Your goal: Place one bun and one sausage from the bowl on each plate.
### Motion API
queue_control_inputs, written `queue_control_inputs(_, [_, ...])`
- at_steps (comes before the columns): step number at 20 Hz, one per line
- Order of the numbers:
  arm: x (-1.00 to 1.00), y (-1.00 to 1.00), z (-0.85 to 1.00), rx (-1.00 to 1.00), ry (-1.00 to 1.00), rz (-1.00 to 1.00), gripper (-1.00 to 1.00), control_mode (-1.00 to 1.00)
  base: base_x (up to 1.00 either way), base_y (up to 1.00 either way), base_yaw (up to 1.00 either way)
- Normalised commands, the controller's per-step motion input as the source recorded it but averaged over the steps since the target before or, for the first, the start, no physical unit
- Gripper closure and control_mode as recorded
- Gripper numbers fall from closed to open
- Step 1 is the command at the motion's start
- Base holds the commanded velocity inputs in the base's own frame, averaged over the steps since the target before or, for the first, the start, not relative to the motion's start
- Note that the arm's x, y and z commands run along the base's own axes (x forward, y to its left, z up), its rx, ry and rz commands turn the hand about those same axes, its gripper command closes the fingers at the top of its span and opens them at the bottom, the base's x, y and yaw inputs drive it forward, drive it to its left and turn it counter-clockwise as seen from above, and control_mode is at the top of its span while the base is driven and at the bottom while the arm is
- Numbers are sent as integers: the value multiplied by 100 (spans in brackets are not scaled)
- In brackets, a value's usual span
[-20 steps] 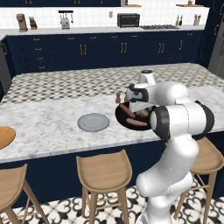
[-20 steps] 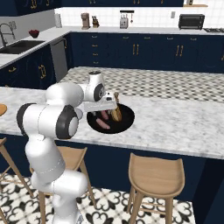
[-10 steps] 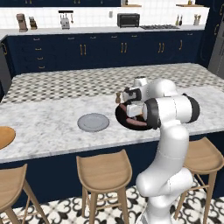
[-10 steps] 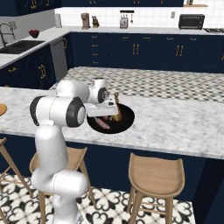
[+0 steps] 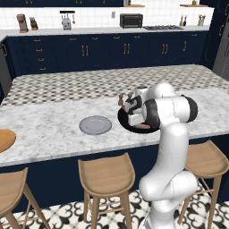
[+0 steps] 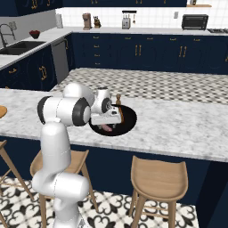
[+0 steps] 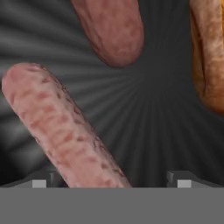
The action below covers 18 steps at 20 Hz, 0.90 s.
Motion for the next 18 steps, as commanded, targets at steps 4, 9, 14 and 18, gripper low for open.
queue_control_inputs(4, [12, -2, -34, 0, 0, -2, -100, -100, 0, 0, 0])
queue_control_inputs(9, [3, 0, -24, 0, 0, 0, 100, -100, 0, 0, 0])
queue_control_inputs(14, [-21, 4, 10, 0, 0, 0, 100, -100, 0, 0, 0])
queue_control_inputs(18, [-33, 28, 93, 0, -13, 0, 100, -100, 0, 0, 0])
